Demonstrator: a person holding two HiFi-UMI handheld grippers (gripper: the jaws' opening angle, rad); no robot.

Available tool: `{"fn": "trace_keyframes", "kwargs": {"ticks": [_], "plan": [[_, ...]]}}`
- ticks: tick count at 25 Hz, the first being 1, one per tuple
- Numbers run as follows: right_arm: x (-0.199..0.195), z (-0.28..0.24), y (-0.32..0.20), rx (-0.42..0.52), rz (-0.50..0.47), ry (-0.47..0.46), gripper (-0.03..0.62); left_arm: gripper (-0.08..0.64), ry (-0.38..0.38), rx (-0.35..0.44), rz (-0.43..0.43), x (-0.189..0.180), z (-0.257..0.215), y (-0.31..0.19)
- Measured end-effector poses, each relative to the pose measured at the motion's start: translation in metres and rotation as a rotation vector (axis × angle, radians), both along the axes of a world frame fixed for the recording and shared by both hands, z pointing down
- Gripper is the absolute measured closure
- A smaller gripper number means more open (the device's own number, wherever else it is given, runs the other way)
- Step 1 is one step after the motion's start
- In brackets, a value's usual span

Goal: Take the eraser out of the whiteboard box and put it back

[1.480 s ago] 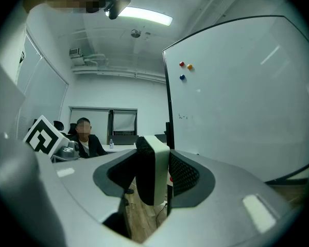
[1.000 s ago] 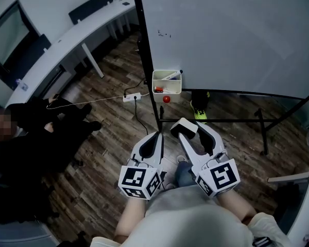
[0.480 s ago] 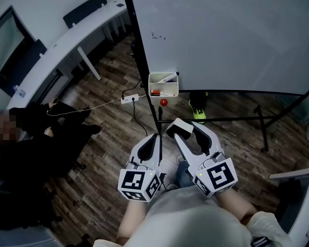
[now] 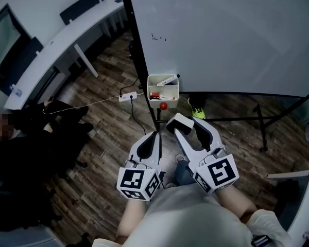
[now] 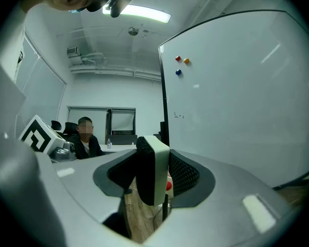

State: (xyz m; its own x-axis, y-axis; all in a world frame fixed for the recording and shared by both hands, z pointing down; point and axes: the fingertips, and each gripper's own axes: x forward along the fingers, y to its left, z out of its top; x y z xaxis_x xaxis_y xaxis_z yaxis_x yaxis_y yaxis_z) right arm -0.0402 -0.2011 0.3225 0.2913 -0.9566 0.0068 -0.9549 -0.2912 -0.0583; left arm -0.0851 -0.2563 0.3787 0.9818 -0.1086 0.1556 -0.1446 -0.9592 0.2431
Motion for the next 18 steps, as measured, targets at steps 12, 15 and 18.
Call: {"fn": "trace_keyframes", "kwargs": {"ticks": [12, 15, 18], "plan": [[0.036, 0.002, -0.030, -0.013, -0.028, 0.004, 0.400, 0.558, -0.015, 0.000, -0.034, 0.029, 0.004, -0.029], [0.047, 0.003, -0.038, -0.017, -0.038, 0.008, 0.400, 0.558, -0.016, -0.001, -0.045, 0.038, 0.004, -0.037], [0.058, 0.003, -0.046, -0.019, -0.047, 0.012, 0.400, 0.558, -0.017, -0.001, -0.054, 0.047, 0.006, -0.044]]}}
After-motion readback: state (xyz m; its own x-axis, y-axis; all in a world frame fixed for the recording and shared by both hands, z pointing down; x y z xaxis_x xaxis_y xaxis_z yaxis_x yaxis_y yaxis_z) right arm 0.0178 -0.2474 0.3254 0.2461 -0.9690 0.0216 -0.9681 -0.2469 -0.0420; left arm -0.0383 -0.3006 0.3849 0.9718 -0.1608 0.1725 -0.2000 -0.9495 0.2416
